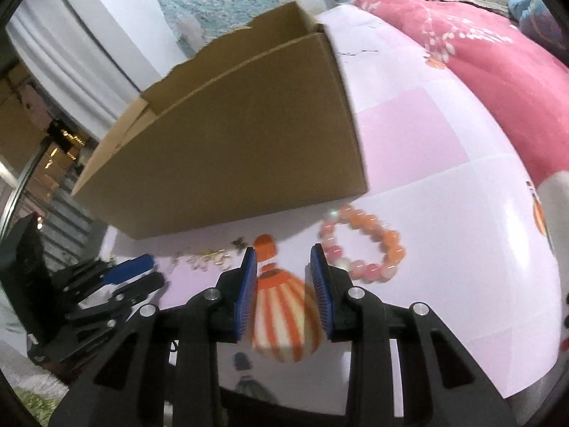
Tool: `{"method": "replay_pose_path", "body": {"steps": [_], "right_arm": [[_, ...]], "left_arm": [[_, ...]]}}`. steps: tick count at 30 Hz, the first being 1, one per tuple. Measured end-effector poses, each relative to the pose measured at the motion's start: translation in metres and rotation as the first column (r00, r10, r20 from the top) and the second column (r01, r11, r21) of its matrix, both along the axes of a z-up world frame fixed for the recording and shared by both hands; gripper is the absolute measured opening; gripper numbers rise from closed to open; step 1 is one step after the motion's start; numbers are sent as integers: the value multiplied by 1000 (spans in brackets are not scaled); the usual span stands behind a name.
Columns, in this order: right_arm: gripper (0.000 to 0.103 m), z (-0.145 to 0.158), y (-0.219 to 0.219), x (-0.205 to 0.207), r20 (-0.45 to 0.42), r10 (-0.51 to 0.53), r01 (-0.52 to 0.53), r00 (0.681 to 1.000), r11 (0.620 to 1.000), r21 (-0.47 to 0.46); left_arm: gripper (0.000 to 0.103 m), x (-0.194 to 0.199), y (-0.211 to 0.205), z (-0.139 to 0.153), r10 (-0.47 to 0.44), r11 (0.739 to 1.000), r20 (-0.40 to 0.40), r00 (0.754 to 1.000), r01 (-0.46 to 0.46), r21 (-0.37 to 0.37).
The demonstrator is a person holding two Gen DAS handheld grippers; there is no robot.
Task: Organize jewelry
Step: 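Reach the left tool to a small gold rectangular charm and close on it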
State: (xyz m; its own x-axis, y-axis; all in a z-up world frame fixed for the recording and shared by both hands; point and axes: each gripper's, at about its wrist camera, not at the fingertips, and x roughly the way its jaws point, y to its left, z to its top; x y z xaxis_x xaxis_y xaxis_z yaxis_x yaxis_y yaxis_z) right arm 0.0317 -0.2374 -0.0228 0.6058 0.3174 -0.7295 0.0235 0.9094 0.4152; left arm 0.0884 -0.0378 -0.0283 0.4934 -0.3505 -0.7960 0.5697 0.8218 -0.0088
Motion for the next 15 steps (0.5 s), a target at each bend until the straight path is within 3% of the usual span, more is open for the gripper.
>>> {"method": "replay_pose_path", "body": {"steps": [5, 10, 15], "right_arm": [[31, -1, 22, -6, 7, 53, -53, 999, 998, 15], [31, -2, 37, 0, -4, 82, -82, 997, 996, 24], [31, 0, 38, -4, 1, 90, -90, 996, 996, 16]], "left_arm": [[24, 1, -8, 1, -2, 1000, 8, 1000, 2, 23], [11, 6, -14, -2, -13, 999, -14, 1000, 14, 36], [9, 13, -12, -7, 4, 999, -52, 999, -2, 45]]}}
